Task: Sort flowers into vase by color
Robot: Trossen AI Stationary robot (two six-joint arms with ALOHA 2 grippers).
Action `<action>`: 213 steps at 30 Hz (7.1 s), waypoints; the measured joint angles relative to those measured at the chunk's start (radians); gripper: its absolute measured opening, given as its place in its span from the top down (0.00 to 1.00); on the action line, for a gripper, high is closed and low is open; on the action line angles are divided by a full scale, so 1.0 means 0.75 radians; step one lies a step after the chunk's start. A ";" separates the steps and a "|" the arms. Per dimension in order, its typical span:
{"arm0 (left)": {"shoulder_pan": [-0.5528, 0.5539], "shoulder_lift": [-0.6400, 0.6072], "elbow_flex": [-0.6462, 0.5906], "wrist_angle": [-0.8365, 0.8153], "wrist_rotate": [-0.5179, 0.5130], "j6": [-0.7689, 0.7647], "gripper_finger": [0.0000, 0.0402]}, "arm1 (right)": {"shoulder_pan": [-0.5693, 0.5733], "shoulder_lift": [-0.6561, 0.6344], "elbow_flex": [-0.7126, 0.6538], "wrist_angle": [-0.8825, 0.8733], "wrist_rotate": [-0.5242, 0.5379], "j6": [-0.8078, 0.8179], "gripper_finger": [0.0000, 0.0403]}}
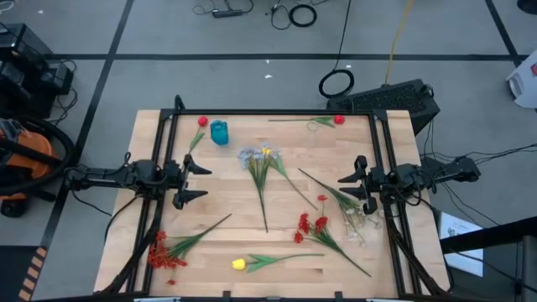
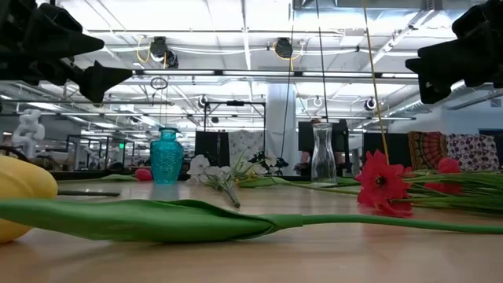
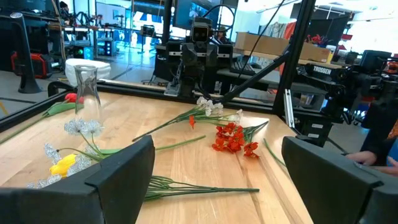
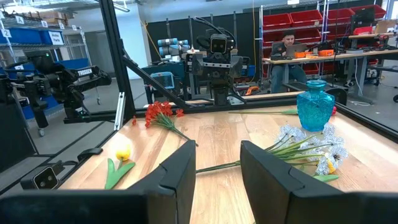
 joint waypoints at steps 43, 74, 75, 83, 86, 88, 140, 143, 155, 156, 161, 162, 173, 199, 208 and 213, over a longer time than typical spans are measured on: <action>0.000 0.000 0.000 0.031 0.000 0.000 0.12 | 0.000 0.000 0.000 0.000 0.000 0.000 0.71; -0.001 0.950 0.397 0.065 -0.723 -0.486 0.24 | 0.000 0.000 0.000 0.000 0.000 0.000 0.71; -0.001 1.013 0.438 0.065 -0.731 -0.490 0.24 | 0.000 0.000 0.000 0.000 0.000 0.000 0.71; -0.001 1.470 0.771 0.063 -0.785 -0.491 0.24 | 0.000 0.000 0.000 0.000 0.000 0.000 0.71; -0.001 1.612 0.877 0.062 -0.802 -0.494 0.24 | 0.000 0.000 0.000 0.000 0.000 0.000 0.71; -0.001 1.700 0.942 0.052 -0.803 -0.584 0.24 | 0.000 0.000 0.000 0.000 0.000 0.000 0.71; 0.054 2.694 1.749 -1.152 -0.424 -1.393 0.57 | 0.000 0.000 0.000 0.000 0.000 0.000 0.71; 0.054 2.694 1.748 -1.186 -0.432 -1.359 0.74 | 0.000 0.000 0.000 0.000 0.000 0.000 0.71; 0.007 2.565 1.720 -1.452 -0.660 -1.391 0.94 | 0.000 0.001 0.000 0.000 0.000 0.000 0.71; 0.001 2.537 1.709 -1.437 -0.677 -1.387 0.95 | 0.000 0.000 0.000 0.000 0.000 0.000 0.71; -0.040 2.318 1.568 -1.183 -0.762 -1.255 0.98 | 0.000 0.002 0.000 0.000 -0.001 0.000 0.71; -0.044 2.275 1.525 -1.104 -0.767 -1.207 0.98 | 0.000 0.002 0.000 0.000 0.000 -0.001 0.71; 0.074 1.761 0.858 0.116 -0.616 -0.698 0.98 | 0.000 0.004 0.000 0.001 0.000 -0.001 0.71; 0.836 1.440 0.584 1.154 0.238 0.272 0.98 | 0.000 0.004 0.000 0.001 0.000 0.000 0.71; 1.128 1.399 0.584 1.213 0.506 0.156 0.98 | 0.000 0.004 0.000 0.001 0.000 0.000 0.71; 1.240 1.397 0.584 1.215 0.538 0.138 0.98 | 0.000 0.004 0.000 0.001 0.000 0.000 0.71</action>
